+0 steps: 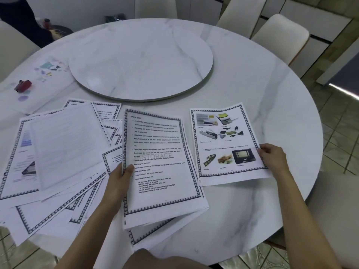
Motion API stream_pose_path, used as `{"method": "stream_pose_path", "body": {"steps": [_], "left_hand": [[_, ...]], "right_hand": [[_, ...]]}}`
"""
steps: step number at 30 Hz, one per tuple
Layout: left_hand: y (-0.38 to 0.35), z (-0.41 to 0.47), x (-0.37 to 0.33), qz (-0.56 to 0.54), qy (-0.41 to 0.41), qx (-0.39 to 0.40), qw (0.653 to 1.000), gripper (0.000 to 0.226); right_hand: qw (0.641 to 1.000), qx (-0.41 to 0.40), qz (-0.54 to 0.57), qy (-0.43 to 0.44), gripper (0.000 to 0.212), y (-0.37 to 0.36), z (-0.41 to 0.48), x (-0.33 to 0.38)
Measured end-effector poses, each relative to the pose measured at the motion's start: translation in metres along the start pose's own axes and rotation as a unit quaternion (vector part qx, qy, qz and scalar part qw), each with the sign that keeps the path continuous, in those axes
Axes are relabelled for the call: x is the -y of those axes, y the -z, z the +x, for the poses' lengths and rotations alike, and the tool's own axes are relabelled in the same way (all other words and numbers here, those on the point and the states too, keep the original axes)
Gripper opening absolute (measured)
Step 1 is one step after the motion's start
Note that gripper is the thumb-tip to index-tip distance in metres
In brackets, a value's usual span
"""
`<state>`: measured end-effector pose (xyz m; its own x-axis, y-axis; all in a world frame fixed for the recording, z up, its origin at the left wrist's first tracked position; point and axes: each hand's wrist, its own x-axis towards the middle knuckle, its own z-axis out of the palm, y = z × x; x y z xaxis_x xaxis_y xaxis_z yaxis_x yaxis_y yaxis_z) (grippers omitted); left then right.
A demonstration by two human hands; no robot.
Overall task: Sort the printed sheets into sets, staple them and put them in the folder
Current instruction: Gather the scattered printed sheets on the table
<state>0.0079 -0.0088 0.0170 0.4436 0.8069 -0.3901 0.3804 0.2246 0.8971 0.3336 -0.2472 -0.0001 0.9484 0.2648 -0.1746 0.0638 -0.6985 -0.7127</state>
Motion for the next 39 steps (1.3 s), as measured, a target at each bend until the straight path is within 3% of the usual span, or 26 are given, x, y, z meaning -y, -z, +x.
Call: {"method": "stream_pose_path", "body": {"steps": [8, 12, 18, 27, 32, 39], "left_hand": [[0.016, -0.002, -0.031, -0.116, -0.045, 0.023, 0.992, 0.017], [0.015, -0.002, -0.037, -0.124, -0.052, 0.038, 0.99, 0.019], [0.002, -0.006, -0.028, -0.136, 0.008, 0.078, 0.988, 0.018], [-0.009, -0.019, 0.015, -0.069, 0.046, -0.009, 0.996, 0.032], [-0.004, -0.028, 0.026, -0.014, 0.021, -0.032, 0.999, 0.022], [0.011, -0.034, 0.032, 0.014, 0.013, -0.082, 0.996, 0.009]], "right_hand": [[0.989, -0.062, 0.133, -0.002, 0.021, -0.013, -0.013, 0.004], [0.978, 0.02, 0.205, 0.027, 0.015, -0.021, -0.033, 0.026], [0.95, 0.145, 0.271, 0.058, 0.018, -0.04, -0.074, 0.06], [0.94, 0.303, 0.158, 0.009, 0.021, -0.074, -0.111, 0.057], [0.955, 0.279, 0.096, -0.012, 0.038, -0.088, -0.115, 0.058], [0.959, 0.272, 0.049, 0.063, 0.033, -0.103, -0.112, 0.075]]}}
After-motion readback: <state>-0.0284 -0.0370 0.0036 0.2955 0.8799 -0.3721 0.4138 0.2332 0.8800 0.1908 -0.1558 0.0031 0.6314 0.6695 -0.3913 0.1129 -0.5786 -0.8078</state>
